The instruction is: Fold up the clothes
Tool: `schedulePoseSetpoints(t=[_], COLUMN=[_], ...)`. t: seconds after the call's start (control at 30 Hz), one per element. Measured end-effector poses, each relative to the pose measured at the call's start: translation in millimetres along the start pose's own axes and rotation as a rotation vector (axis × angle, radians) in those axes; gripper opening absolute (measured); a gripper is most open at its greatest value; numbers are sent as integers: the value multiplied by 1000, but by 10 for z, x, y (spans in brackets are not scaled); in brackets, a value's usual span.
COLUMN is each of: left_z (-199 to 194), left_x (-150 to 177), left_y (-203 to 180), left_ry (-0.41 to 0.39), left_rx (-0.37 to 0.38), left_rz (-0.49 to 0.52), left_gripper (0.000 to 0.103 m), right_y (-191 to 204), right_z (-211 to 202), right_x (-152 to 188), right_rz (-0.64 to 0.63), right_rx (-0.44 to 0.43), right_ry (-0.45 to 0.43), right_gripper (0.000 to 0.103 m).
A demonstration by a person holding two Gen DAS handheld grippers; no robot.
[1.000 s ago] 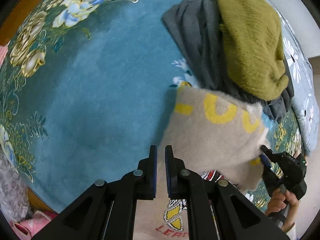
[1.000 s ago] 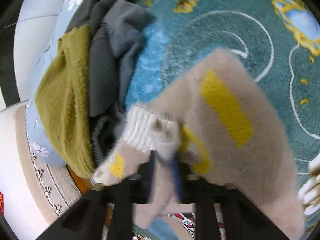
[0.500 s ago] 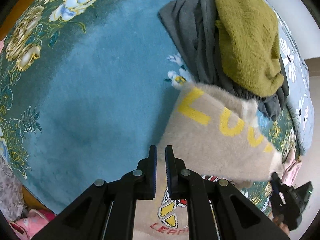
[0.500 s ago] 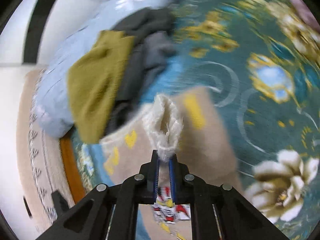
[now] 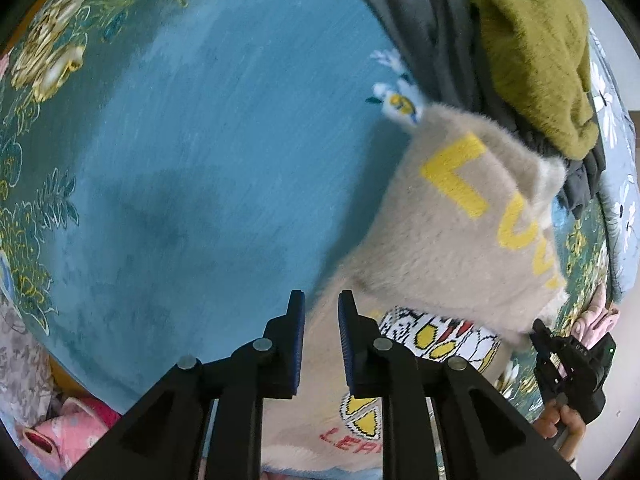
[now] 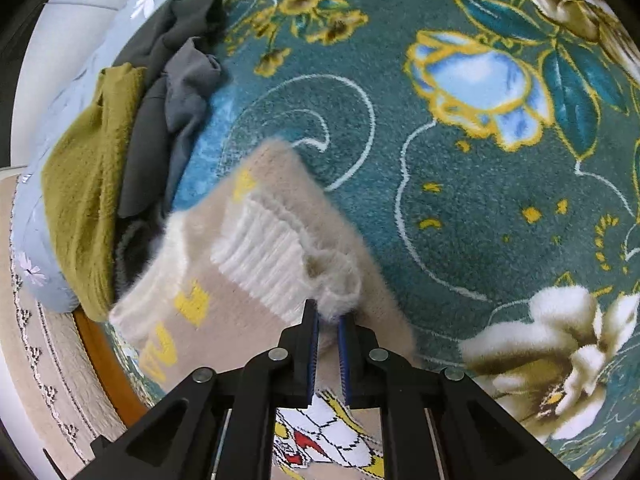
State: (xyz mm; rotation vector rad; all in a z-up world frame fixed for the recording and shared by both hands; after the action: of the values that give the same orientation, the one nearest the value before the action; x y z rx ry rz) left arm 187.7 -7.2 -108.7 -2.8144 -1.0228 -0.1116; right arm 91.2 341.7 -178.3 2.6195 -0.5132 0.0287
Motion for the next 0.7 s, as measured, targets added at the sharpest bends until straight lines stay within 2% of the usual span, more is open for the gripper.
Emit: schedulePoseSetpoints(t=[0.07, 0.17, 0.27, 0.33, 0.53, 0.7], left_z=[15, 54, 92, 118, 201, 455], left_x=[41, 165, 288, 370, 619, 903], left_y=[24, 76, 129, 164, 272, 377], left_ry=[9, 23, 37, 46, 76, 132], left_rx=[2, -6, -14, -19, -33, -44], left_rz=[-4, 17, 39, 54, 97, 158], left_gripper=[19, 30, 32, 35, 37, 39], right_y=[8, 16, -24, -103, -596, -929], right_z=[-15, -93, -227, -285, -350, -319], right_x=[4, 34, 123, 229, 690, 1033], right_rz=[10, 8, -23, -28, -8, 0], right_rx=[-7, -18, -1, 4, 68, 100], right_ry=[13, 23, 15, 24, 82, 126], right_gripper=[12, 14, 18, 26, 38, 47])
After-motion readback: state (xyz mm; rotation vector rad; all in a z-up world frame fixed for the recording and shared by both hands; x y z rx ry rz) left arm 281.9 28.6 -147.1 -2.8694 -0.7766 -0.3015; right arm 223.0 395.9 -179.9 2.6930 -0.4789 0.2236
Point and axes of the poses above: each gripper's, at about its wrist camera, not at the fingertips, and z roughly the way its jaws point, y to its left, x to its underside, the point moved 7 cm from there along z, roughly the way its jaws point, and after that the axes turned 3 degrees about -y, right-handed, at the moved point
